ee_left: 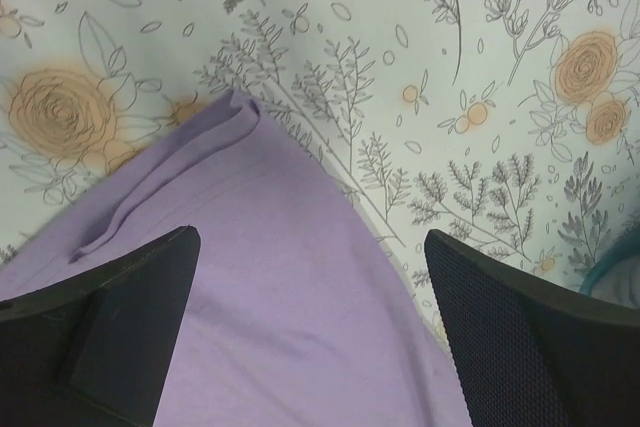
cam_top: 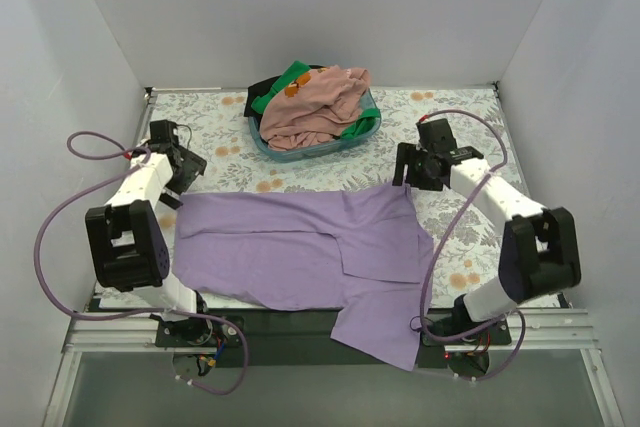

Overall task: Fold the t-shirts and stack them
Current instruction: Fold the tshirt

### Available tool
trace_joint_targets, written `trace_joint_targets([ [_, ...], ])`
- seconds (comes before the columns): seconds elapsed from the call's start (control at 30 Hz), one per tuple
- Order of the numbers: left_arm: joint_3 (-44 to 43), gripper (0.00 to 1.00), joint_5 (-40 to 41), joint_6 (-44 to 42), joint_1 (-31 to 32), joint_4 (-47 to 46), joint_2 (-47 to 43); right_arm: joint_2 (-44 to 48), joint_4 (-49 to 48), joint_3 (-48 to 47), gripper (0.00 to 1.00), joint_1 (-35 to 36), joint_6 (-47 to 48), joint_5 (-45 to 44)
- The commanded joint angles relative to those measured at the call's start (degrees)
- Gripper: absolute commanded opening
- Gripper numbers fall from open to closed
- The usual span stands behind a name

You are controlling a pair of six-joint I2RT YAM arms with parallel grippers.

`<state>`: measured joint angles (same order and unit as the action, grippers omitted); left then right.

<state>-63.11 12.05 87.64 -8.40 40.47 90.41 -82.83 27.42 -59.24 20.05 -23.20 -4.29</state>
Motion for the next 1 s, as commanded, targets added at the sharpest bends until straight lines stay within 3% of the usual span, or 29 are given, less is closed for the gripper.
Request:
trace_joint_targets([
  [0.0, -3.76, 0.97, -0.81, -2.82, -0.56, -0.21, 3.71, -7.06, -4.38, -4.73, 0.77, -4.49, 7.02, 6.66],
  [0.13, -7.54, 0.97, -1.33, -4.05, -0.74, -0.65, 8.54, -14.10, -5.62, -9.39, 0.71, -6.43, 9.31, 6.48],
  [0.3, -8.69, 0.86, 1.30, -3.44, -1.00, 0.75, 14.26, -20.26, -6.67, -12.47, 0.64, -7.75, 10.28, 9.92],
  [0.53, -5.54, 0.63, 1.83, -2.47, -1.97, -0.03, 17.96, -23.17, -7.91, -10.81, 0.54, -7.75, 10.20, 9.32],
  [0.63, -3.87, 0.40, 0.43, -2.73, -2.05, -1.78, 18.57, -23.87, -8.08, -10.54, 0.47, -7.75, 10.19, 6.76],
  [0.73, -3.07, 0.01, -1.59, -2.91, -1.97, -3.20, 19.45, -24.49, -8.70, -10.63, 0.18, -7.84, 10.11, 4.66],
  [0.77, -3.07, 0.00, -2.03, -3.00, -2.05, -3.46, 19.71, -24.49, -8.87, -10.72, 0.03, -7.75, 10.02, 4.56],
  [0.83, -3.16, 0.00, -3.00, -3.26, -2.05, -4.69, 19.80, -24.31, -9.31, -10.89, 0.01, -7.84, 9.49, -0.44],
  [0.97, -4.21, 0.00, -5.02, -3.70, -1.97, -7.85, 17.71, -22.30, -11.94, -11.68, 0.01, -9.85, 7.91, -2.47],
])
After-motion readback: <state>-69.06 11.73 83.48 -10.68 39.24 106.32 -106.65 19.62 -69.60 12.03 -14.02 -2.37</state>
